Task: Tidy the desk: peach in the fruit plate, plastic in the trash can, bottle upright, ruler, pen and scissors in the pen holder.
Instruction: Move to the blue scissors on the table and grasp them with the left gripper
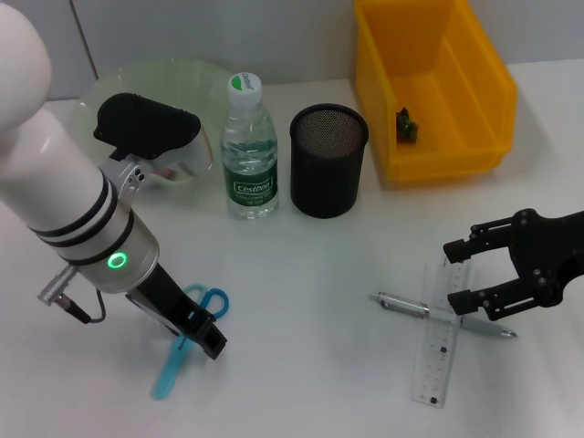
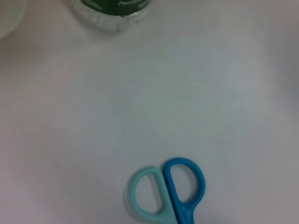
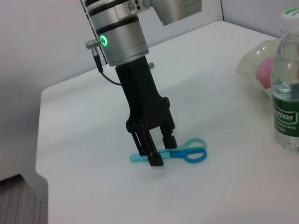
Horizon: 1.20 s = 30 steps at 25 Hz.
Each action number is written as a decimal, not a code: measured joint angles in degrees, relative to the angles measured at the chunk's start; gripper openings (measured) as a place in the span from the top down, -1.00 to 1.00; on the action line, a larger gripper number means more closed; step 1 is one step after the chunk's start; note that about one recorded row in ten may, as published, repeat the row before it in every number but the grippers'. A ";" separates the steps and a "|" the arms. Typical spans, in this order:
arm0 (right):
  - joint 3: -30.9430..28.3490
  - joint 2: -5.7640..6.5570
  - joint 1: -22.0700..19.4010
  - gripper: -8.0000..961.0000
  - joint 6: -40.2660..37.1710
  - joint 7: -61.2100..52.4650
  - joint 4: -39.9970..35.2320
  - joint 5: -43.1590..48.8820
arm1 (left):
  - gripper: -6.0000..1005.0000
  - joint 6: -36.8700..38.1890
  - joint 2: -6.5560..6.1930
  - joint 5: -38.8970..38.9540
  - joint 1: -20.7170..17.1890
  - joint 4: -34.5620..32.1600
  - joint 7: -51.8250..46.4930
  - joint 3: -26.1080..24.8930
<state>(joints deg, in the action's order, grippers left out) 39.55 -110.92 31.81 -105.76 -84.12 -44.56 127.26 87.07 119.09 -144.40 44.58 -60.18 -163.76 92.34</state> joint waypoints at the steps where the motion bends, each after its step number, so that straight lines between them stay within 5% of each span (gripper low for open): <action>1: 0.00 -0.02 0.00 -0.55 -0.02 0.01 0.00 0.00 | -0.43 -0.07 0.00 0.03 0.01 0.08 0.02 0.09; 9: 0.00 -0.05 0.00 -0.55 -0.06 0.05 0.06 0.00 | -0.23 -0.80 0.01 0.02 -0.04 0.37 0.16 0.13; 30: 0.09 -0.17 0.06 -0.55 0.03 0.07 0.09 0.09 | -0.11 0.39 -0.14 -0.76 -0.06 -0.71 0.20 0.42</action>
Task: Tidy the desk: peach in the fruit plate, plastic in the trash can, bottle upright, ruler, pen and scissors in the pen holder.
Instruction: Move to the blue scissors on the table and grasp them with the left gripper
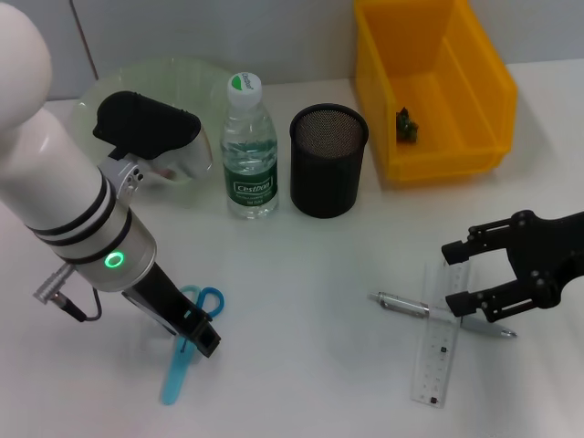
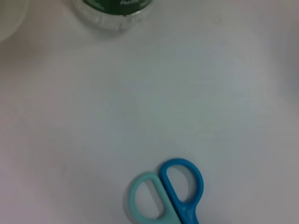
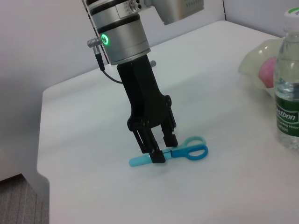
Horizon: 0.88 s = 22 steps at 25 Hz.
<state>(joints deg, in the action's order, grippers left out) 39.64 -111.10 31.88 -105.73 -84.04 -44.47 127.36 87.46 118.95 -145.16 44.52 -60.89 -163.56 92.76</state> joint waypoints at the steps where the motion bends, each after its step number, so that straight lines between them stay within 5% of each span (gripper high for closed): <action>1: 0.00 0.00 0.10 -0.55 0.08 -0.06 0.00 0.00 | -0.12 0.10 -0.04 -0.02 0.00 -0.11 0.01 -0.02; 22: 0.71 -0.33 0.64 -0.55 0.44 -0.63 0.00 0.00 | -0.06 0.44 -0.21 -0.61 -0.08 0.30 -0.42 -0.37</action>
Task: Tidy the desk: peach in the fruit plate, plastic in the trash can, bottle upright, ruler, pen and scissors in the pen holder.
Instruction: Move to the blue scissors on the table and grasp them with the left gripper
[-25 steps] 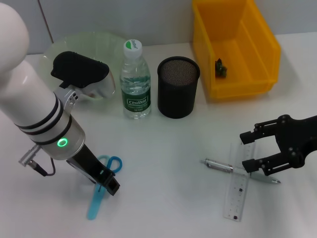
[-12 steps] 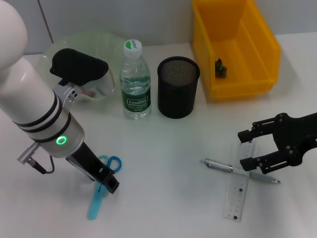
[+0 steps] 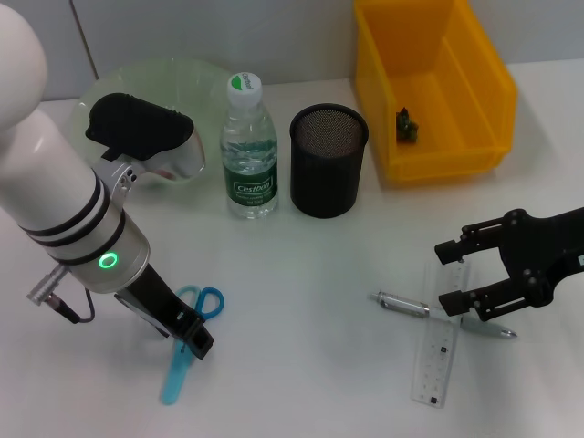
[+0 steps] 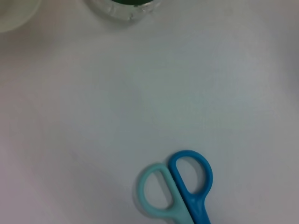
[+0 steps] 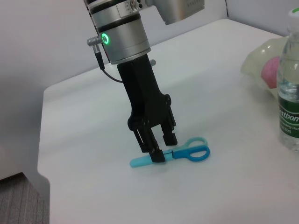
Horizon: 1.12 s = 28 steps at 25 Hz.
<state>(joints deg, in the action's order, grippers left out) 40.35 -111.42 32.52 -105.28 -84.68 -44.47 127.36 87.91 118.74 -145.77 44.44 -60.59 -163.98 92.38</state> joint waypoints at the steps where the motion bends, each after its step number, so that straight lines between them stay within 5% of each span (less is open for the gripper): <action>1: -0.01 -0.02 0.00 -0.55 0.00 0.00 0.00 0.00 | -0.05 0.00 0.00 0.00 -0.01 0.04 -0.09 -0.01; 28: -0.01 -0.22 0.00 -0.54 -0.54 -0.23 0.00 0.00 | 0.13 -1.60 0.18 -0.26 -0.19 2.31 0.59 -0.04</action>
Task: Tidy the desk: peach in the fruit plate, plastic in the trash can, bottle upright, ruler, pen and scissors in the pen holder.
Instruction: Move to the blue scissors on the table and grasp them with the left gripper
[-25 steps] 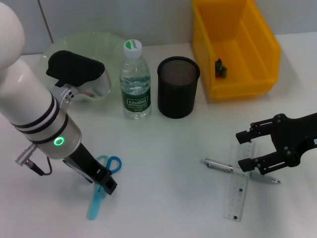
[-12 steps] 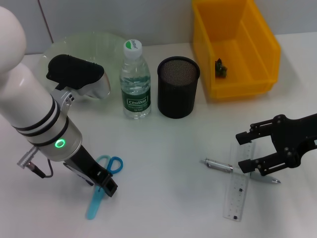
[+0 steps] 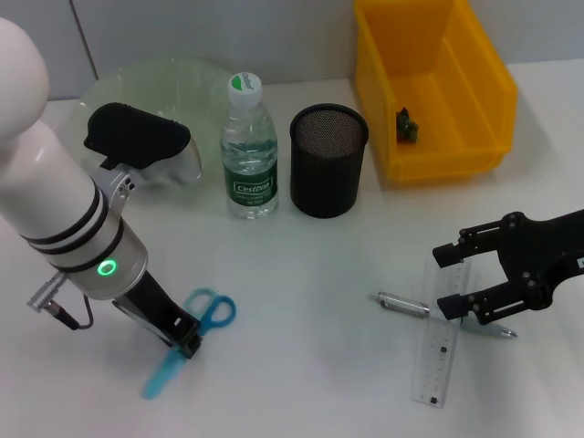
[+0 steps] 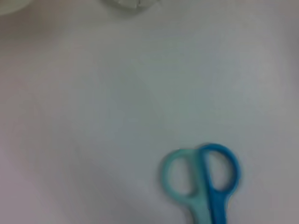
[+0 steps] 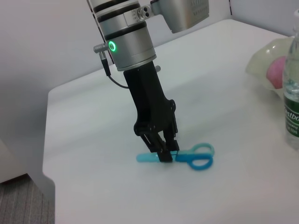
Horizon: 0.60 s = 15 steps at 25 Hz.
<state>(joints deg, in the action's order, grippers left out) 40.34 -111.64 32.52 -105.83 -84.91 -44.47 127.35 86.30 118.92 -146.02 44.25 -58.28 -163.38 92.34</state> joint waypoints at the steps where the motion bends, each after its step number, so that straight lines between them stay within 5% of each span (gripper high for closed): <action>1: 0.00 0.00 0.00 -0.54 0.00 0.00 0.00 0.00 | 0.17 0.00 -0.01 -0.41 -0.03 -0.17 0.09 0.01; 10: 0.00 -0.06 0.02 -0.54 0.01 -0.03 0.00 0.00 | 0.54 -0.08 -0.03 -2.65 -0.24 -0.74 0.04 -0.47; 15: -0.03 -0.07 0.07 -0.54 0.22 -0.11 0.00 0.00 | 0.57 1.29 -0.34 -2.75 -1.84 -4.87 0.83 -4.81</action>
<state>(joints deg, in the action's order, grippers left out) 40.31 -111.71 32.59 -105.61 -85.02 -44.47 127.35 87.59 118.58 -148.77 42.41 -63.15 -162.56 87.53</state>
